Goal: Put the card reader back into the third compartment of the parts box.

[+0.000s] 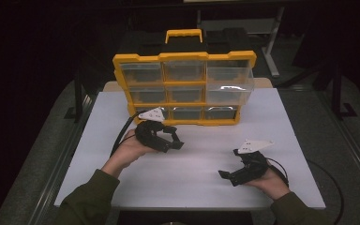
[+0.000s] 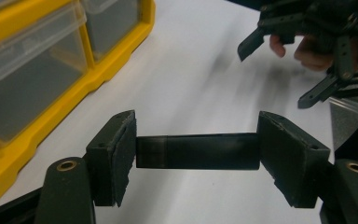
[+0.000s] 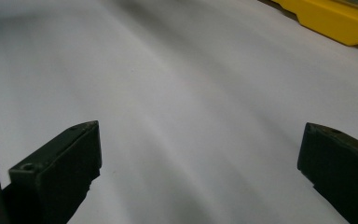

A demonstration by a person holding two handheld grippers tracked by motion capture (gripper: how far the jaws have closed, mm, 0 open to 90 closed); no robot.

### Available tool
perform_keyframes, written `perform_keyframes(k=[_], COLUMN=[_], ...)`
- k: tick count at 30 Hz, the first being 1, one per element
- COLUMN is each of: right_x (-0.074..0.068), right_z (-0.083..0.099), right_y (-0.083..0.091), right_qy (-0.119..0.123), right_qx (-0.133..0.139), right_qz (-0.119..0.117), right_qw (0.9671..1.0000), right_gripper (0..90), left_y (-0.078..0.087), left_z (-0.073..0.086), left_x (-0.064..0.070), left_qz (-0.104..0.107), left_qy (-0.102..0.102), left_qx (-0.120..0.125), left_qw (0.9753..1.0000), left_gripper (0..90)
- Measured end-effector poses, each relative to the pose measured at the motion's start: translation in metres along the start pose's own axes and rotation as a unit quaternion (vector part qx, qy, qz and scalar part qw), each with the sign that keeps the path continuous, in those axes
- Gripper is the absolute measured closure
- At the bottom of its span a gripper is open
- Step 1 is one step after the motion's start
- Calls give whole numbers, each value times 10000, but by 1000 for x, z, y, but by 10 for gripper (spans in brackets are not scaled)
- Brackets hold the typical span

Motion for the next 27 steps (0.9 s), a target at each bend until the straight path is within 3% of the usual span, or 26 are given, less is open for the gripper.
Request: perform_keyframes(k=[27], right_x=[0], right_z=[0], right_y=[1], right_qy=[-24], right_qx=[23], right_qz=[-12], right_qw=[10000], right_gripper=[0], left_y=[34], left_z=[-73], left_x=[8], left_qz=[306], left_qy=[-449], left_qx=[172], left_qw=[9984], left_gripper=[304])
Point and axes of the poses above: each handheld gripper's, and its own axes: y roughly backward along the jaws, z roughly out of its underside, x roughly to its right, the point moved 5 cm from there along -y, roughly forward along the jaws, and after that the axes turned 4 degrees about -x, right-handed, at the moved point
